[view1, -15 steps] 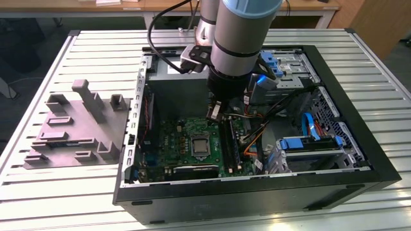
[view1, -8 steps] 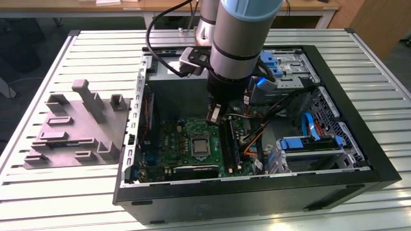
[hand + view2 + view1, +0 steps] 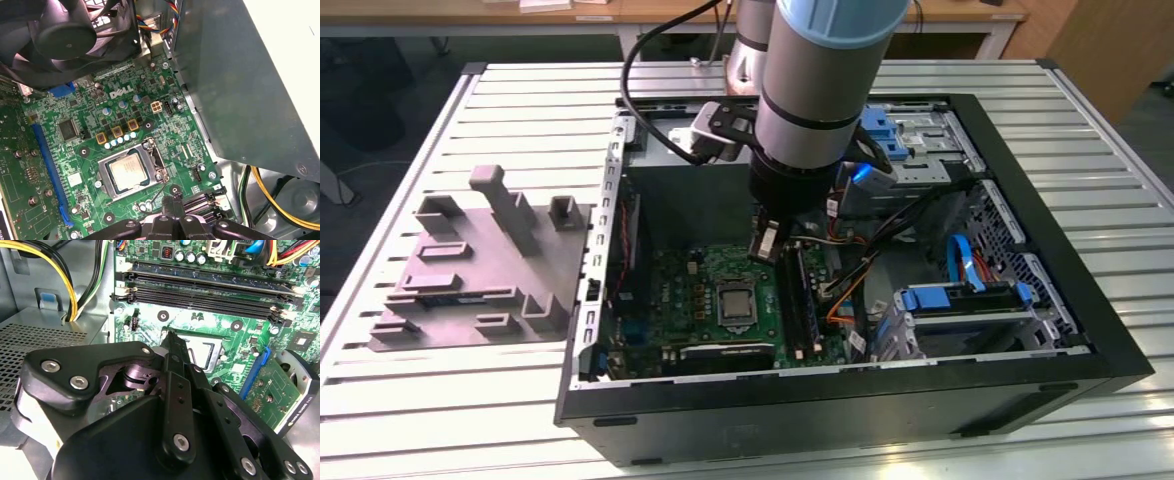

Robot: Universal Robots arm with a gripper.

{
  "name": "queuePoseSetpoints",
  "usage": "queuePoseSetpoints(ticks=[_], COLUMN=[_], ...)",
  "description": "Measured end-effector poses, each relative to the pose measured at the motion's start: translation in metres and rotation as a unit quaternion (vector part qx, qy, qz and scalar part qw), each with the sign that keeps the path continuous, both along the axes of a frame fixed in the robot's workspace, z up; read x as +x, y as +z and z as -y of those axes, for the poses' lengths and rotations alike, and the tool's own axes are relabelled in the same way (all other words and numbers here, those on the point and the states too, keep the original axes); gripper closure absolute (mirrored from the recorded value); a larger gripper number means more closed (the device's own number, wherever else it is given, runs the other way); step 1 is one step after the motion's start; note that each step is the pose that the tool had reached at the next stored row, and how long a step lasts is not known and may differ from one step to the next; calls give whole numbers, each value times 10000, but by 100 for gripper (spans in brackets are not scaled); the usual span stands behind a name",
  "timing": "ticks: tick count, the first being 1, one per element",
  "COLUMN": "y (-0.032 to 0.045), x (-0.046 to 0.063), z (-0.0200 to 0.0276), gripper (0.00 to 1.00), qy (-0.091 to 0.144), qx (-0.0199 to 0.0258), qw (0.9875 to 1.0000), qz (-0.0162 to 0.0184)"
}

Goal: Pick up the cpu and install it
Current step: 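Install the first cpu locking lever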

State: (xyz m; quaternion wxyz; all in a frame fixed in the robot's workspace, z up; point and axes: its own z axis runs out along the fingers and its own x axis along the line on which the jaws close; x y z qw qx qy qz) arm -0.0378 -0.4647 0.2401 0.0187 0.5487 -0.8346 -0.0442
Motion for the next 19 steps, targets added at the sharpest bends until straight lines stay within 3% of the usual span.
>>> queuePoseSetpoints(ticks=[11,19], y=[0,-2], x=[-1,-21], z=[18,71], gripper=[89,89], qy=[16,237], qx=[0,0], qw=[10000,9997], qz=[0,21])
